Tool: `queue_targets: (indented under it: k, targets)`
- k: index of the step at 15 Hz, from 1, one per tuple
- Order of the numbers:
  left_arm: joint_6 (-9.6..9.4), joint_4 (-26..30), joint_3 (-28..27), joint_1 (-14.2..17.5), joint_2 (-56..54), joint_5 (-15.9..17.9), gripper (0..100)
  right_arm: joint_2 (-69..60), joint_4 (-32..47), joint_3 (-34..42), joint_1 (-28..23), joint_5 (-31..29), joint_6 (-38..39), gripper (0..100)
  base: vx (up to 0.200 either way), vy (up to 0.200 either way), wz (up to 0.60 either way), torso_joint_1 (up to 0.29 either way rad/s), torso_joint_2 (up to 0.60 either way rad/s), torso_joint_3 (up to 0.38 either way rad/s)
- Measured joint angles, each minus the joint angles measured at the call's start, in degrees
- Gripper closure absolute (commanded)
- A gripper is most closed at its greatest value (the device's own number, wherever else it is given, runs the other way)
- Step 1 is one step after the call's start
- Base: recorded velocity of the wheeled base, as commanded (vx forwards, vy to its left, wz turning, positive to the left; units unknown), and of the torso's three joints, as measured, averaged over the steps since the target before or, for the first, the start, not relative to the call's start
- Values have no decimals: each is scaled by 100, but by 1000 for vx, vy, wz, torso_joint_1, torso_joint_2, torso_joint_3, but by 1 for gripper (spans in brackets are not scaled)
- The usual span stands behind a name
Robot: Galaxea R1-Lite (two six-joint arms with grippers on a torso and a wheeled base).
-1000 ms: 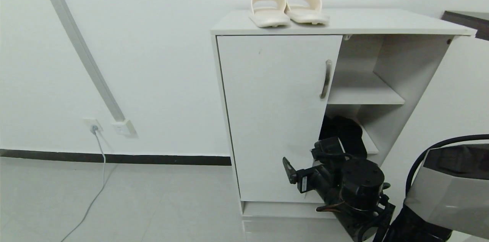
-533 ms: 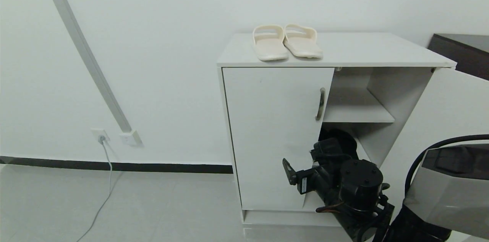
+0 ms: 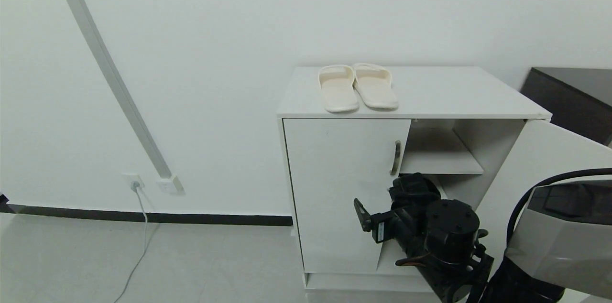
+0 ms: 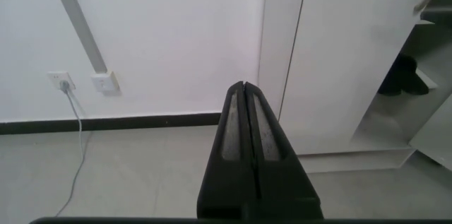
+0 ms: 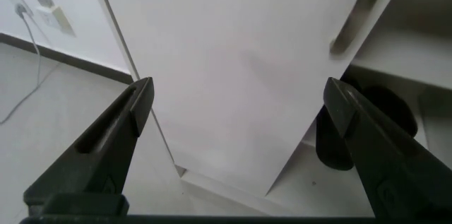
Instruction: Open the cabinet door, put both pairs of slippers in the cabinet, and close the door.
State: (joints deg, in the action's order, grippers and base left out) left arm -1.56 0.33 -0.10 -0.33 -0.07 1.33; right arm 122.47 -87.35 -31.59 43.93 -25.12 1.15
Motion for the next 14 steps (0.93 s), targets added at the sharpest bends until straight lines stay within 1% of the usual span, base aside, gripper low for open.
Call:
queue_targets:
  k: [7,11,14]
  targets:
    - [-2,0,0,0,0,0,100,2,-2,20,7,2,0,0,0,0,0,223,-535,-316]
    - [0,2,0,-2,0,0,100,5,-87,56,7,9,5,0,0,0,0,257,-587,-334]
    - [-5,0,0,0,0,0,100,35,-256,210,7,173,-169,0,0,0,0,75,-168,-93]
